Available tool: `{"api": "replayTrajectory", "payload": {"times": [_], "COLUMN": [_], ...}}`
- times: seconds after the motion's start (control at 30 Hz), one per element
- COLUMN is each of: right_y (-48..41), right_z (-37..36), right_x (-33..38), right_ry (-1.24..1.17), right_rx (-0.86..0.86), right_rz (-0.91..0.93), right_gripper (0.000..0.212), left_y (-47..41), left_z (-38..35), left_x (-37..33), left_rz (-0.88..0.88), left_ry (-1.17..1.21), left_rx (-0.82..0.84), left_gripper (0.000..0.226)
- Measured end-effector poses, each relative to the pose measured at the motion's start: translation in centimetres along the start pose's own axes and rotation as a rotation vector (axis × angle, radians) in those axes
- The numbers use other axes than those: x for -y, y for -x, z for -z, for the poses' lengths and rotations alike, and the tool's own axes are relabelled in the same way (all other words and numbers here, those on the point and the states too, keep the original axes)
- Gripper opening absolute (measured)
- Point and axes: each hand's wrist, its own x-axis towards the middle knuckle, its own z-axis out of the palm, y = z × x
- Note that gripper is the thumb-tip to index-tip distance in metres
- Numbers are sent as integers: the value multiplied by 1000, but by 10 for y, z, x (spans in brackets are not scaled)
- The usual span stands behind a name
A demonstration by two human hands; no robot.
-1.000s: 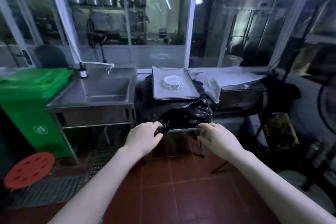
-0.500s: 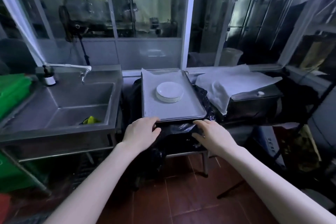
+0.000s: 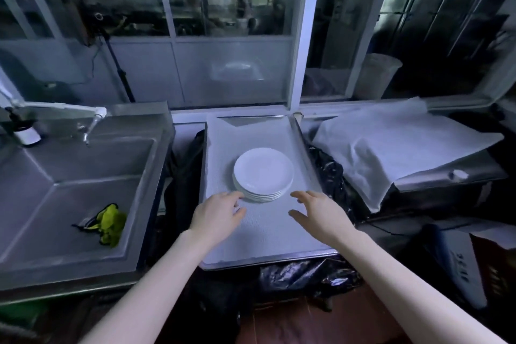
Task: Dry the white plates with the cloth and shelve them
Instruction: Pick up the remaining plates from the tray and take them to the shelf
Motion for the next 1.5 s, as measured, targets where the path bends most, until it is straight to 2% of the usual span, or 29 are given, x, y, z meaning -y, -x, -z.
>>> {"api": "replayTrajectory", "payload": {"times": [0.3,0.47,0.63,0.73,0.8,0.87,1.03,1.13,1.2,1.27,1.37,1.5], "right_y": [-131,-194,-231,-242,-247,-251,-254,-259,-263,-262,-252,-229], "right_z": [-38,-59,-84,-98,-107,-111,-114,-116,-115,-114,-109,-98], "right_x": [-50,-69,-74,-73,-75,-75,-67,-63,-61,-60,-57,-54], "right_ry": [-134,-243,-513,-710,-728,-748,-924,-936,-907,-934,-1015,-1112], "right_rx": [91,146,135,114,123,114,40,34,38,18,-18,-85], "right_rz": [-159,-283,-483,-640,-684,-740,-889,-940,-958,-972,-986,-1021], "right_gripper": [53,63,78,78,73,72,56,58,58,55,54,60], "left_y": [-145,-204,-233,-244,-249,-251,-252,-255,-257,-258,-254,-241], "left_z": [-62,-84,-96,-97,-97,-97,-96,-99,-103,-106,-108,-101], "left_x": [35,55,74,83,84,83,80,79,79,79,80,73], "left_rz": [84,184,409,549,601,603,627,664,747,769,763,786], "left_ry": [57,91,342,505,589,578,586,659,731,754,787,911], "left_rx": [125,103,114,156,203,249,200,230,251,242,236,231], "left_gripper": [54,73,91,81,59,39,23,28,51,64,69,65]}}
